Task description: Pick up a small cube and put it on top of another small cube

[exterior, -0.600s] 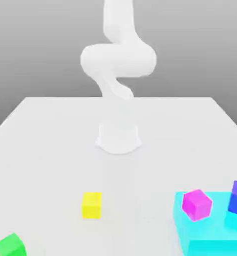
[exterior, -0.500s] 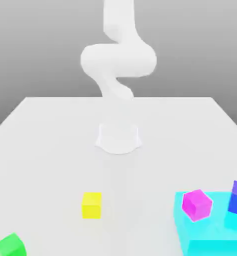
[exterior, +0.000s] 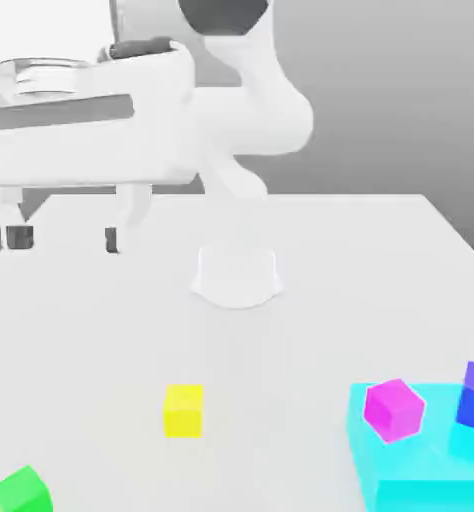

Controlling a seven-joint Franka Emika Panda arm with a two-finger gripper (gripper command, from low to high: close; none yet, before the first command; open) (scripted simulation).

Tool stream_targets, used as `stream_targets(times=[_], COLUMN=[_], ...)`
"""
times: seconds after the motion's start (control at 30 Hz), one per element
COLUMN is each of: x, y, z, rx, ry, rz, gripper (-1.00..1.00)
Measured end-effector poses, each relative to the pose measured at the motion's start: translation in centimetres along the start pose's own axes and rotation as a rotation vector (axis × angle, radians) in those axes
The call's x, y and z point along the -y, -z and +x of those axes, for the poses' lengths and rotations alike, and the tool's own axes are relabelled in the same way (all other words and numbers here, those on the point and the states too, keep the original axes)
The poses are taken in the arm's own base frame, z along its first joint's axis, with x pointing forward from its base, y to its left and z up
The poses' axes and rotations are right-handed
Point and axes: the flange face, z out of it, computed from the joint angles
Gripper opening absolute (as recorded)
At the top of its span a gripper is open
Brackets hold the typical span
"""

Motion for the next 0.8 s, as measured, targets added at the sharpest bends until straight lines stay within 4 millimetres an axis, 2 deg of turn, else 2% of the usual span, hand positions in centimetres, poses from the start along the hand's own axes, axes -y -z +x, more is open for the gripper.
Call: stream_targets(times=[0.07,0.2,0.37,0.43,0.53,0.57,0.73,0.77,0.8], x=[-1.3,-4.1,-9.2,-11.2,-12.9,-13.3,-13.3,-13.6,-13.4], y=[-3.3,-10.0,-17.8,-20.7,-25.0,-26.3,-26.3,-26.9,-26.5], z=[1.5,3.4,5.5,6.0,5.9,5.7,5.7,5.7,5.7], rx=[0.011,0.032,0.044,0.044,0.044,0.044,0.044,0.044,0.044], ry=[-0.052,-0.137,-0.248,-0.281,-0.291,-0.292,-0.292,-0.293,-0.293], rz=[-0.046,-0.137,-0.258,-0.296,-0.308,-0.309,-0.308,-0.309,-0.309], gripper=[0.00,0.00,0.00,0.00,0.00,-1.00,-1.00,-1.00,-1.00])
